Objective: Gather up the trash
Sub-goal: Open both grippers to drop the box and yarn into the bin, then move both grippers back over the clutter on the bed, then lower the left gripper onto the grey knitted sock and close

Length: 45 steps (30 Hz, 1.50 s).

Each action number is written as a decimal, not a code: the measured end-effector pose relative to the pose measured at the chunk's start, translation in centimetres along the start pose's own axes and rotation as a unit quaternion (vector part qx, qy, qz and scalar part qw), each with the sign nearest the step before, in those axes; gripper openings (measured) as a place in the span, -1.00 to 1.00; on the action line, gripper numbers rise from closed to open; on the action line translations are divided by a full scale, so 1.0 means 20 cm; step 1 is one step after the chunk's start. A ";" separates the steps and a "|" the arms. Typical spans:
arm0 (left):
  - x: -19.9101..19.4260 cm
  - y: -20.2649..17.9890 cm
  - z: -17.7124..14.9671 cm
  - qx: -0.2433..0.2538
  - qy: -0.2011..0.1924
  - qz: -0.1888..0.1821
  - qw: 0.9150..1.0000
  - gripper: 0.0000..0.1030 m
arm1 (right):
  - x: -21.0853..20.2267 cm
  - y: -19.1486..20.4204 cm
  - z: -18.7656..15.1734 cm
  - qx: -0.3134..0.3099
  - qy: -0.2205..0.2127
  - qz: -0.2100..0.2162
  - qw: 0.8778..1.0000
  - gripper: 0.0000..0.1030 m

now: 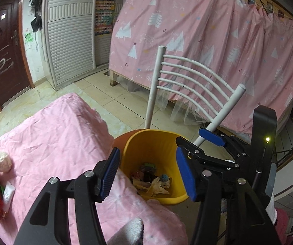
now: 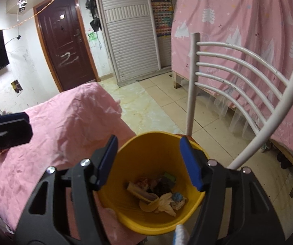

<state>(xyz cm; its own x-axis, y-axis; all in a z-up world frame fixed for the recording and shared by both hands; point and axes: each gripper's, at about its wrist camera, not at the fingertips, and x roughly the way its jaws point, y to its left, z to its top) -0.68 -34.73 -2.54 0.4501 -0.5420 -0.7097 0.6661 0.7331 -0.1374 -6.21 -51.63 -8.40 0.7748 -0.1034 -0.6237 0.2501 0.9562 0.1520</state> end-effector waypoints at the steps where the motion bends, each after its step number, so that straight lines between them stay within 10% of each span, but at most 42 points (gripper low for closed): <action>1: -0.01 0.01 0.00 -0.001 -0.002 0.000 1.000 -0.07 | 0.00 0.03 0.01 -0.005 0.000 0.002 1.000 0.18; 26: -0.46 0.77 -0.16 -0.099 -0.066 0.093 0.989 -0.07 | 0.06 0.95 0.16 -0.149 0.007 0.081 0.985 0.30; 45: -0.42 1.41 -0.22 -0.174 -0.006 0.162 0.971 -0.05 | 0.20 1.40 0.15 -0.219 0.041 0.110 0.969 0.40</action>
<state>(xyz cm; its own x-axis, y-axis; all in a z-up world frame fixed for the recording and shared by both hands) 11.62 -7.66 -3.52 0.6109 -0.2624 -0.7470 0.2483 0.9594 -0.1339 5.55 -26.05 -4.38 0.7280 0.1210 -0.6748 -0.2006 0.9788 -0.0409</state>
